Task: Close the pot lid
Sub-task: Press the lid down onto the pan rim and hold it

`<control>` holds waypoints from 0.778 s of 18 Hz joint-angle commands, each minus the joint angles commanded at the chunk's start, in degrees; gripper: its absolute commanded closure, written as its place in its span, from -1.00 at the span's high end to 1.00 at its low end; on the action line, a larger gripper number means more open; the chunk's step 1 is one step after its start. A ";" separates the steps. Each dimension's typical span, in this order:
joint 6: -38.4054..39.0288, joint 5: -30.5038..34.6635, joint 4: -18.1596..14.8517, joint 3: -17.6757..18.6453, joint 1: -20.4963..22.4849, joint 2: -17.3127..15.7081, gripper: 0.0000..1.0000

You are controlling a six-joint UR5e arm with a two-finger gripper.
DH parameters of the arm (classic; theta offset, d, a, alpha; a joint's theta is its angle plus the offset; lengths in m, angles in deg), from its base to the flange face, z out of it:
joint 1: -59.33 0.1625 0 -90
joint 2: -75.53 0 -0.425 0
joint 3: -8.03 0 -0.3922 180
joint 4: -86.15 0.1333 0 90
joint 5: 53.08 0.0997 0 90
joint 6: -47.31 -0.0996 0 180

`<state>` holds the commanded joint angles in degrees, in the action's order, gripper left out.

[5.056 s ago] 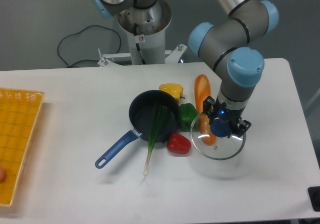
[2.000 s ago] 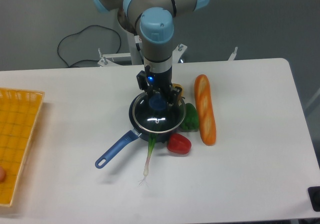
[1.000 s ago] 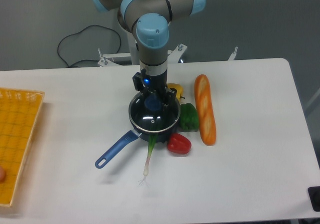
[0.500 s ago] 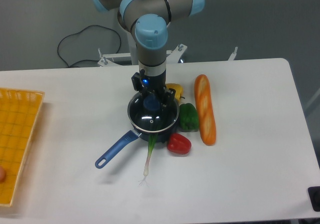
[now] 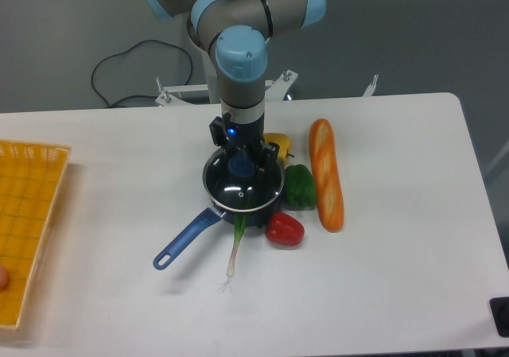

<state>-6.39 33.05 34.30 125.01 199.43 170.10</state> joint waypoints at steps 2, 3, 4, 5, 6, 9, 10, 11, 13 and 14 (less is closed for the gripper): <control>0.00 0.00 -0.09 0.00 0.00 0.00 0.24; 0.00 0.00 -0.09 0.00 0.00 0.00 0.35; 0.00 0.00 -0.09 -0.09 0.00 0.00 0.44; 0.00 0.00 -0.09 -0.09 0.00 0.00 0.53; -0.09 0.00 -0.09 -0.09 0.00 0.00 0.62; -0.09 0.00 -0.09 -0.18 0.00 0.00 0.82; -0.09 0.00 -0.09 -0.18 0.00 0.00 0.86; -0.09 0.00 -0.09 -0.18 0.00 0.00 0.90; -0.09 0.00 -0.09 -0.26 0.00 0.00 0.95; -0.09 0.00 -0.09 -0.35 0.00 0.00 0.97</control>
<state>-6.48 33.05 34.21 124.66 199.43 170.10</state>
